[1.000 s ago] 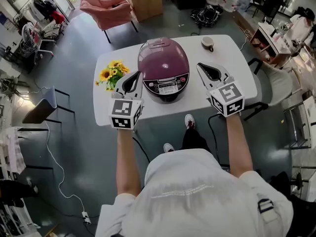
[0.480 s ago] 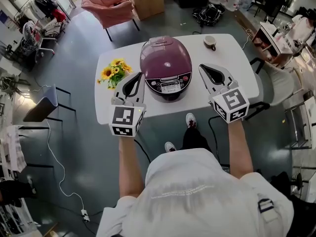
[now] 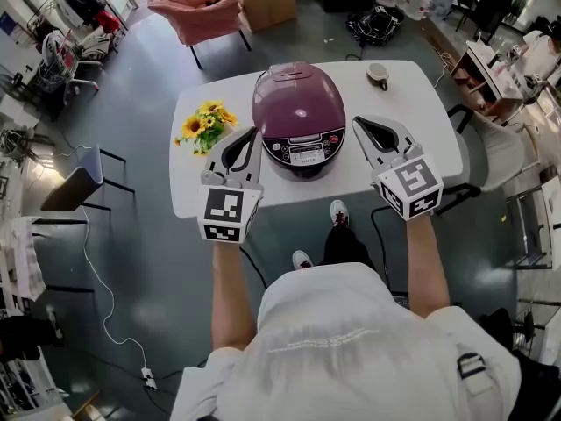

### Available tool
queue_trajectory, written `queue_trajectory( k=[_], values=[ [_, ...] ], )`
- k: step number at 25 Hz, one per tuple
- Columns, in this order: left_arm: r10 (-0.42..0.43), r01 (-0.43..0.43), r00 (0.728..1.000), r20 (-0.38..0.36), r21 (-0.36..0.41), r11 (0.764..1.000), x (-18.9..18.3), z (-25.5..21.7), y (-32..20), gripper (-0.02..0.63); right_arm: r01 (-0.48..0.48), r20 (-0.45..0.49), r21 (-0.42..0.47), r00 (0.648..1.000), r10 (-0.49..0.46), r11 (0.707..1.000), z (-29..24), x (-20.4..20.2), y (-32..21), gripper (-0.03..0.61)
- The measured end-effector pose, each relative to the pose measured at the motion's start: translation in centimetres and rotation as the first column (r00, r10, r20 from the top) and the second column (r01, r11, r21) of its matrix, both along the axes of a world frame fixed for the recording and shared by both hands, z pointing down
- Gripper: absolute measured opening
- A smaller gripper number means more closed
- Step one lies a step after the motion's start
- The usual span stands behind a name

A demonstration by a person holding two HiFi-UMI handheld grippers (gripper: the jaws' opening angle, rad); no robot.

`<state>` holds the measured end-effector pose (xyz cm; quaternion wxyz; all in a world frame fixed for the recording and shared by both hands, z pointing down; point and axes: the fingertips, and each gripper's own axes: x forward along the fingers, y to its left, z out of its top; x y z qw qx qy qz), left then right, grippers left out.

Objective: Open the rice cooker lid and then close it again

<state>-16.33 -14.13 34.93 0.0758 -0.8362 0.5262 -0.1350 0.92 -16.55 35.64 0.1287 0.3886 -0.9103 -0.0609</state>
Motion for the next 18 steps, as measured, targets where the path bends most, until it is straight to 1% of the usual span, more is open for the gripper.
queue_trajectory(
  k=[6, 12, 18],
  values=[
    [-0.005, 0.005, 1.0, 0.0, -0.018, 1.0, -0.2, 0.6, -0.2, 0.015, 0.001, -0.007, -0.007, 1.0, -0.001, 1.0, 0.3, 0.0, -0.4, 0.025],
    [-0.016, 0.016, 1.0, -0.02, -0.024, 1.0, -0.6, 0.9, -0.3, 0.015, -0.001, -0.012, -0.01, 1.0, 0.001, 1.0, 0.5, -0.1, -0.5, 0.025],
    [-0.011, 0.01, 1.0, -0.025, -0.032, 0.999, -0.5, 1.1, -0.6, 0.015, -0.004, -0.014, -0.012, 1.0, 0.004, 1.0, 0.8, 0.0, -0.8, 0.025]
  ],
)
